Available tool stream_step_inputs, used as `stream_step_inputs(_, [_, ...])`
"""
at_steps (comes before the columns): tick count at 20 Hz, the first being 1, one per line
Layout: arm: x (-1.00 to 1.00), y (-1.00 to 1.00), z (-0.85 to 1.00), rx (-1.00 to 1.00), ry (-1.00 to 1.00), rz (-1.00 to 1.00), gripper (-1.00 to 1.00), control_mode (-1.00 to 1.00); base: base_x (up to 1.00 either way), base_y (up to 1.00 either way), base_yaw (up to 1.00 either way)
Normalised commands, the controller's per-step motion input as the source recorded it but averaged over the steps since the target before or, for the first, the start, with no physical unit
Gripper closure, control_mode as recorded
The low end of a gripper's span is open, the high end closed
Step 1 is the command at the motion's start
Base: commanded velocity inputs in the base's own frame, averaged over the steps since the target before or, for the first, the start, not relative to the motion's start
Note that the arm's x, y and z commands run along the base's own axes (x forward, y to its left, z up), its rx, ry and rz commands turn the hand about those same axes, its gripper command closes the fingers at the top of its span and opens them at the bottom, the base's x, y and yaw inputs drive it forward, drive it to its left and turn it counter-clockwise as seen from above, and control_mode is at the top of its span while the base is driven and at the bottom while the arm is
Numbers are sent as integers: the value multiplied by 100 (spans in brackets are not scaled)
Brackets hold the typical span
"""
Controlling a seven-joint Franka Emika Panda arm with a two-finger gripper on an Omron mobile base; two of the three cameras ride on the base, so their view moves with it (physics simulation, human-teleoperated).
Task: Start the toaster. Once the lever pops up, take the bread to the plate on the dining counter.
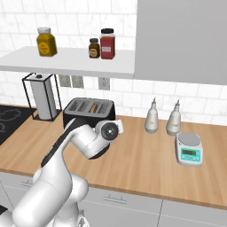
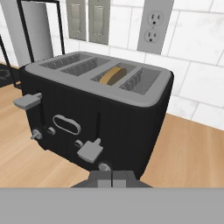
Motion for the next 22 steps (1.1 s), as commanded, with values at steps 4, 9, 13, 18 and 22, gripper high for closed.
stream_step_inputs(4, [0,0,-3,0,0,0,100,-100,0,0,0])
stream_step_inputs(9, [0,0,-1,0,0,0,100,-100,0,0,0])
stream_step_inputs(13, [0,-5,-2,0,0,0,100,-100,0,0,0])
stream_step_inputs(18, [-2,-1,0,0,-2,0,100,-100,0,0,0])
stream_step_inputs(22, [-1,-15,0,0,-8,0,100,-100,0,0,0])
